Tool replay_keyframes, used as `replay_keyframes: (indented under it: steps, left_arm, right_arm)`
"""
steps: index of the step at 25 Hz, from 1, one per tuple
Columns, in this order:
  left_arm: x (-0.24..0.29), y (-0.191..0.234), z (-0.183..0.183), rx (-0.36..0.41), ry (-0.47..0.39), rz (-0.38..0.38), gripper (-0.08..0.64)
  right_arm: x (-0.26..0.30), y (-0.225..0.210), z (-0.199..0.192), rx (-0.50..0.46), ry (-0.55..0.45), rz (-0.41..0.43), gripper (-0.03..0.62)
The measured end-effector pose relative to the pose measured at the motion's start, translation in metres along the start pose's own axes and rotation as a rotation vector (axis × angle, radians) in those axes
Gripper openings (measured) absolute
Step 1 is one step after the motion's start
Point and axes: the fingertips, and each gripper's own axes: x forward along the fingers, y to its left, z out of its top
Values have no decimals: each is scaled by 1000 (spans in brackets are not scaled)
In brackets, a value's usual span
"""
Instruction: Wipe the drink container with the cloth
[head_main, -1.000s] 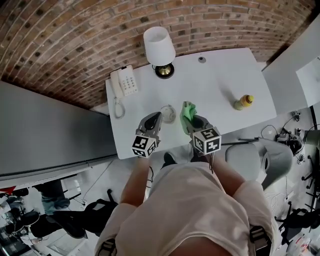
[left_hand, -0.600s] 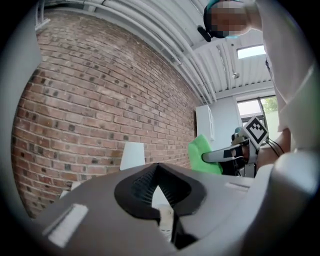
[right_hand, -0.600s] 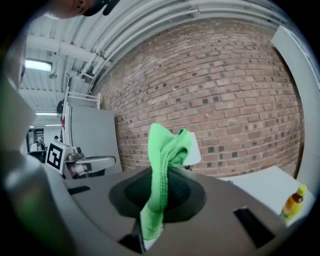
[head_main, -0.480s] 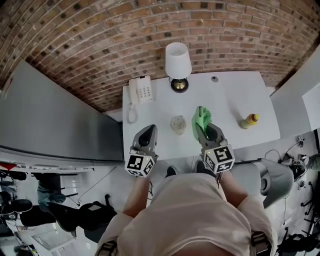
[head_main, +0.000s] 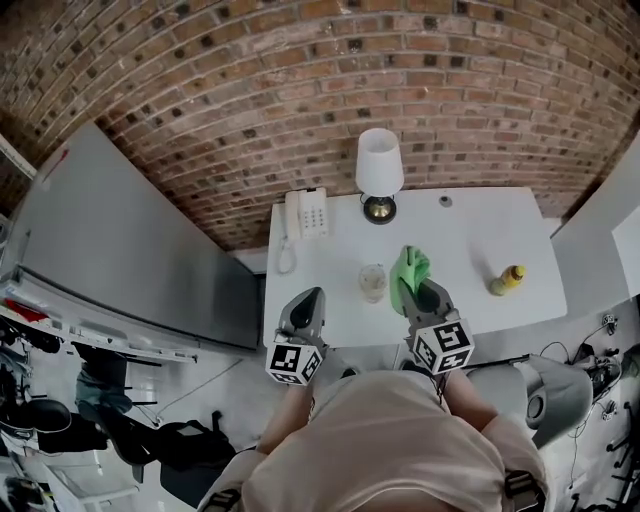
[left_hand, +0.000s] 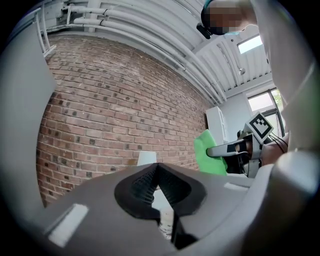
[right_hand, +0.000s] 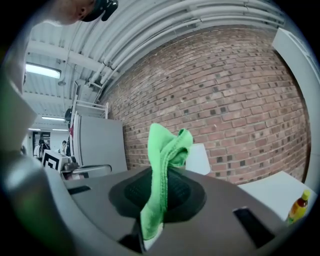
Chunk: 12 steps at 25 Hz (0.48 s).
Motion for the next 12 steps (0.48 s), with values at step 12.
replay_keyframes:
  steps: [12]
  left_arm:
    - [-6,12,22,8,-37,7,8]
  right_arm:
    - [4,18,6,62,-17,9,43]
